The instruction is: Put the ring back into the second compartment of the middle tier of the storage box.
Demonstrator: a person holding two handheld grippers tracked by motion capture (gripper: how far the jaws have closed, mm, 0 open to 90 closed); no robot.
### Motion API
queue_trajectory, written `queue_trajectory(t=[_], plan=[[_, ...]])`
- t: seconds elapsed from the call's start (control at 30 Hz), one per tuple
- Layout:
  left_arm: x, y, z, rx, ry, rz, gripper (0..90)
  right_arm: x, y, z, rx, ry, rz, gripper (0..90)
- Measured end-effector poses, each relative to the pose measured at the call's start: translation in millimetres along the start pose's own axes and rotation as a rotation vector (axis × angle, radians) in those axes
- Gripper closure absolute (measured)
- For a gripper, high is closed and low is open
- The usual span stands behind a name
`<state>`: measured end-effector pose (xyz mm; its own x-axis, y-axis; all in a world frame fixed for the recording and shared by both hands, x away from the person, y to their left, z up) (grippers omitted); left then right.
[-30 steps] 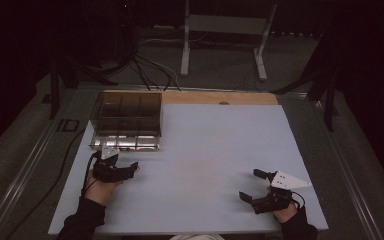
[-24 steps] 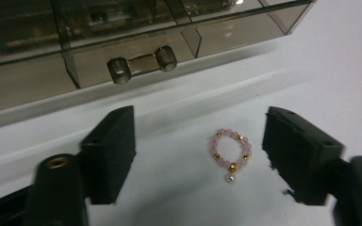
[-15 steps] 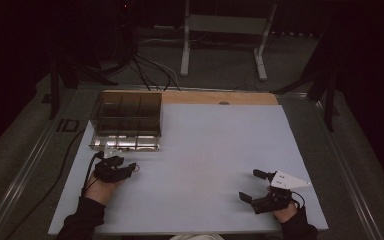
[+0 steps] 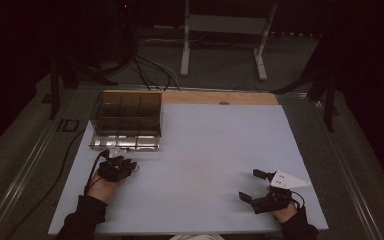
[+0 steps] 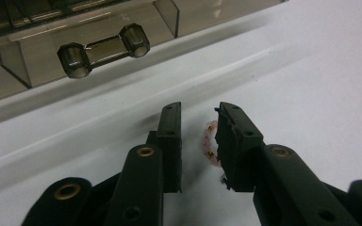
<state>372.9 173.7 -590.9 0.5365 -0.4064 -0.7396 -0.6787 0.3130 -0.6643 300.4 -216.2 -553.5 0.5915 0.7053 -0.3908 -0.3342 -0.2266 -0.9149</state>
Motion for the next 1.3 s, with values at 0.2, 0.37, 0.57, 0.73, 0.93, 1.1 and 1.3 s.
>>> queue_trajectory(t=[0.2, 0.37, 0.57, 0.73, 0.93, 1.1, 1.3], plan=[[3.2, 0.3, -1.5, 0.004, 0.012, 0.008, 75.4, 0.1, 0.2, 0.0, -0.001, 0.002, 0.002, 0.0], [3.6, 0.7, -1.9, 0.047, -0.014, 0.019, 79.7, -0.3, -0.3, -0.8, 0.004, 0.005, -0.001, 0.0], [4.5, 1.2, -5.1, 0.064, -0.011, 0.023, 86.7, -0.4, -0.4, -0.7, 0.001, 0.007, -0.002, 0.0], [4.5, 1.2, -5.4, 0.065, -0.012, 0.025, 88.5, -0.3, -0.3, -0.8, 0.0, 0.006, 0.0, 0.0], [3.7, 0.9, -5.8, 0.069, -0.014, 0.026, 89.0, -0.3, -0.3, -1.0, 0.006, 0.006, 0.0, 0.0], [1.1, -0.2, -5.7, 0.054, -0.012, 0.004, 90.0, -1.0, -0.3, -1.3, 0.001, 0.009, 0.0, 0.0], [-0.9, -1.3, -9.4, 0.069, -0.005, 0.006, 90.0, -1.1, -0.4, -1.8, 0.002, 0.011, -0.002, 0.0]])
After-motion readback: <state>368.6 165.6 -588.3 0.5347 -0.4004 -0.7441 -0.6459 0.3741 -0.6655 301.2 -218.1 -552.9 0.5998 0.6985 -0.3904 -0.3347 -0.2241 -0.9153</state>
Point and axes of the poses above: each handheld gripper's, and its own axes: x roughly forward along the jaws, y roughly out of its underside, z roughly to its left, the point moved 10 cm from there along x, roughly forward along the jaws, and after that the axes turned 4 degrees about y, right-handed, at the moved point
